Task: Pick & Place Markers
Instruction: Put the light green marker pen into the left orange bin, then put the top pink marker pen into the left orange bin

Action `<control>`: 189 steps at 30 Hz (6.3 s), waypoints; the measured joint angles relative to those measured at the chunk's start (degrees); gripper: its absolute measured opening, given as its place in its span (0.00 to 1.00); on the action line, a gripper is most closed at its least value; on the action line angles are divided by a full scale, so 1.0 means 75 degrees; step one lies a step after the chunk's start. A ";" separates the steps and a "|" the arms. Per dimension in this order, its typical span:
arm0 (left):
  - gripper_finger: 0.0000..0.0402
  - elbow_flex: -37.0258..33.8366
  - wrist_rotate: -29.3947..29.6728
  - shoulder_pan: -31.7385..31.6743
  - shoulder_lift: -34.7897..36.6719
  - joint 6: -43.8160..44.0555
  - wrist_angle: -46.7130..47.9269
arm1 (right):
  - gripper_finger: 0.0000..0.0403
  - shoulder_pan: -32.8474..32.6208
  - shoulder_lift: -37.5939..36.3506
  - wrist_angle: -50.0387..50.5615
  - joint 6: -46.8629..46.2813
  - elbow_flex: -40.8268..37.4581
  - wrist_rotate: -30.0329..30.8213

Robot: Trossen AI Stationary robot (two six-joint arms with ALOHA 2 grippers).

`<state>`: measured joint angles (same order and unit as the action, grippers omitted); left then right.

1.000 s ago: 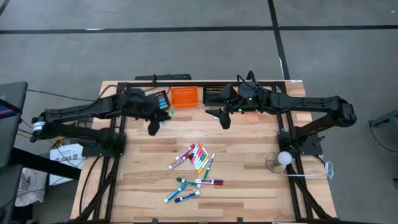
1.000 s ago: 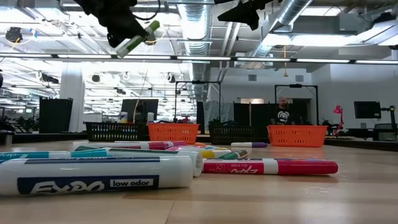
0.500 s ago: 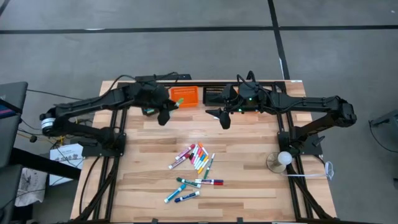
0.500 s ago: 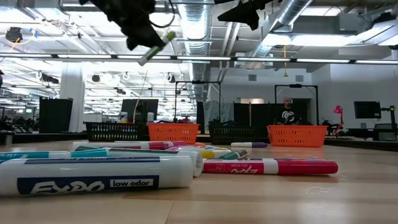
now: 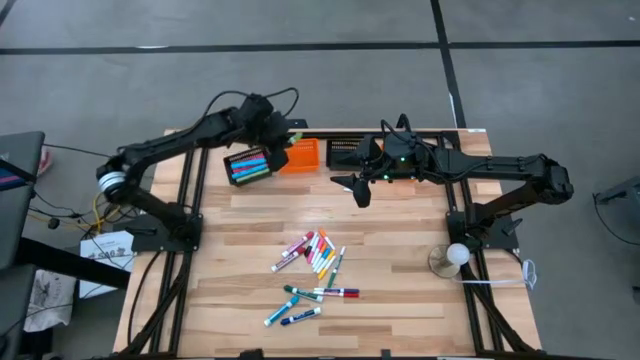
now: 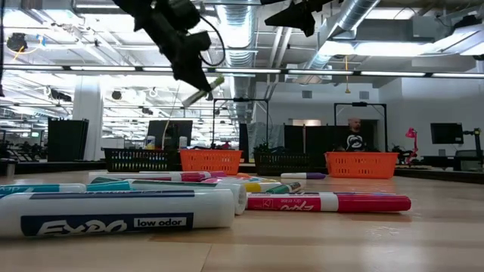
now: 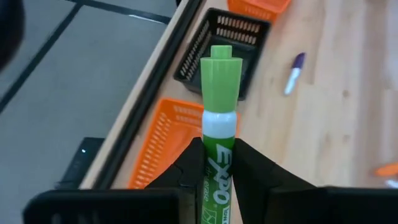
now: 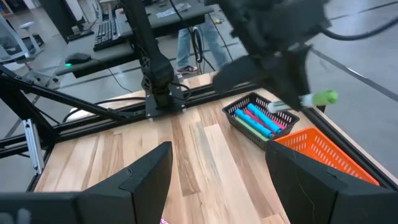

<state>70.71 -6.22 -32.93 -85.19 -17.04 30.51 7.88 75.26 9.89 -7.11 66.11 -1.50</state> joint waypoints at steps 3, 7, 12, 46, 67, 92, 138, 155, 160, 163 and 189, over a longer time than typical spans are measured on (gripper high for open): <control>0.14 0.0309 -0.0002 -0.0131 -0.0471 -0.0481 0.0032 | 0.62 0.0000 0.0000 0.0000 0.0000 0.0000 0.0000; 0.14 0.0660 -0.0003 -0.0290 -0.1078 -0.1005 0.0071 | 0.62 0.0000 0.0000 0.0000 -0.0001 0.0000 0.0001; 0.14 0.0813 0.0001 -0.0482 -0.1708 -0.1535 0.0106 | 0.62 0.0002 0.0000 0.0000 -0.0001 0.0000 0.0000; 0.14 0.1354 -0.0291 -0.0501 -0.3476 -0.2486 0.0379 | 0.62 0.0000 0.0000 0.0000 -0.0001 0.0000 0.0001; 0.14 0.1351 -0.0259 -0.0478 -0.3534 -0.2556 0.0422 | 0.62 0.0000 0.0000 -0.0003 -0.0001 0.0000 0.0001; 0.23 0.1351 0.0029 -0.0460 -0.3528 -0.2553 0.0332 | 0.62 0.0000 0.0000 -0.0003 -0.0001 0.0000 0.0001; 0.46 0.1345 -0.1547 0.1329 0.0796 0.0939 0.1631 | 0.62 0.0001 0.0000 -0.0001 -0.0004 0.0000 -0.0001; 0.44 -0.0546 -0.0991 0.3410 0.0945 0.3346 0.2099 | 0.62 0.0012 0.0000 0.0003 -0.0007 0.0000 0.0001; 0.44 -0.1330 -0.1034 0.3685 0.0945 0.3913 0.1445 | 0.62 0.0009 0.0000 0.0003 -0.0005 0.0000 -0.0002; 0.44 -0.1714 -0.1176 0.3974 0.0945 0.4140 0.0952 | 0.62 0.0009 0.0000 0.0003 -0.0006 0.0000 0.0001; 0.44 -0.2518 -0.0942 0.4391 -0.1316 0.4971 -0.1429 | 0.62 0.0006 0.0000 0.0009 -0.0466 0.0000 0.0001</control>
<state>51.82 -13.29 0.00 -95.06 20.24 19.79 7.92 75.26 9.96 -10.60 66.11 -1.50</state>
